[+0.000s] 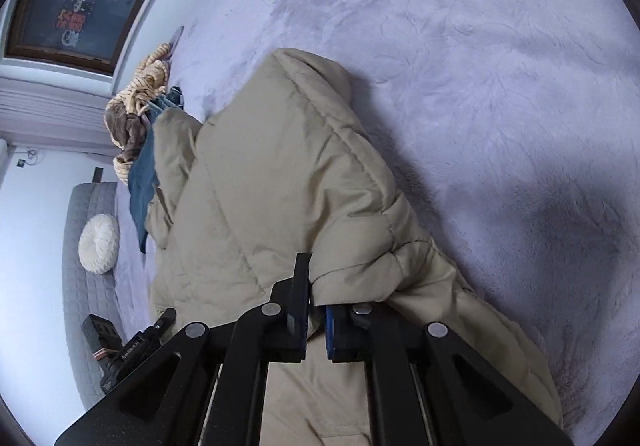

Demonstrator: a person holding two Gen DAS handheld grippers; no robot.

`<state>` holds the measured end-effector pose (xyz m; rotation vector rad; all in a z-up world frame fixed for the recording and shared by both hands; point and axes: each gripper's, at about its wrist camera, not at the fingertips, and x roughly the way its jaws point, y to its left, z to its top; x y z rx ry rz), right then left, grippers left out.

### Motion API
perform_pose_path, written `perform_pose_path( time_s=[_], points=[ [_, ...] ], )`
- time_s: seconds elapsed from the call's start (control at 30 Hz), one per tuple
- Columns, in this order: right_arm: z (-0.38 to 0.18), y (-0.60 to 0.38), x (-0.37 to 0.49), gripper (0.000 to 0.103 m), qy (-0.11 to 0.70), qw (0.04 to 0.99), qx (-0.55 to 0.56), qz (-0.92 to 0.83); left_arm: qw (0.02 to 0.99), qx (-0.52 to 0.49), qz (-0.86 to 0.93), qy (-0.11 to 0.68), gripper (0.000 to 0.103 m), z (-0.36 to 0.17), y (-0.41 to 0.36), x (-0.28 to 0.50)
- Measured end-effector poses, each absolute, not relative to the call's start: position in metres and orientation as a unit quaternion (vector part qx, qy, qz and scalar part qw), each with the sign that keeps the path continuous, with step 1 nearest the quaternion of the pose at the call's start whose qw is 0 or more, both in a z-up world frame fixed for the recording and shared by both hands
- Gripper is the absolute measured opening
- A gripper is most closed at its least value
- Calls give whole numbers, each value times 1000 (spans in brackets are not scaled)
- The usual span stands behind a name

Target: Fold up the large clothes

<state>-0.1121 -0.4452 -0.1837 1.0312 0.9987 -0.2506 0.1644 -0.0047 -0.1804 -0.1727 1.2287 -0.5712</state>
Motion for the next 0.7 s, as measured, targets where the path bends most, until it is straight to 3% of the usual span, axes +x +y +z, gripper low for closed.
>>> perform_pose_path(
  time_s=[0.07,0.1,0.17,0.2,0.23,0.27,0.4,0.43,0.5,0.57,0.7],
  points=[
    [-189,-447,-113,7,460,741,475,-114,783,-67,-254,564,17,-178,-5,161],
    [-187,-447,-113,8,463,741,473,-114,787,-57,-248,562,25,-176,-5,159],
    [-178,-446,-113,17,479,742,455,-115,801,-37,-236,549,50,-168,-2,154],
    [-173,-443,-111,27,488,743,443,-112,808,-34,-235,540,76,-163,1,152],
    [-166,-441,-113,33,495,747,429,-109,818,-34,-232,525,81,-156,6,149],
    [-159,-439,-115,45,497,753,418,-107,824,-35,-232,515,81,-151,11,149],
    [-126,-436,-133,47,479,787,365,-134,828,-47,-229,510,79,-135,26,156],
    [-117,-438,-136,46,465,798,353,-149,830,-49,-229,506,61,-132,26,158],
    [-107,-441,-136,27,453,809,331,-175,826,-49,-241,508,40,-126,21,165],
    [-102,-447,-127,20,447,815,319,-185,824,-51,-257,502,38,-122,11,168],
    [-105,-451,-96,20,452,823,304,-163,824,-17,-268,499,38,-128,-21,165]
  ],
)
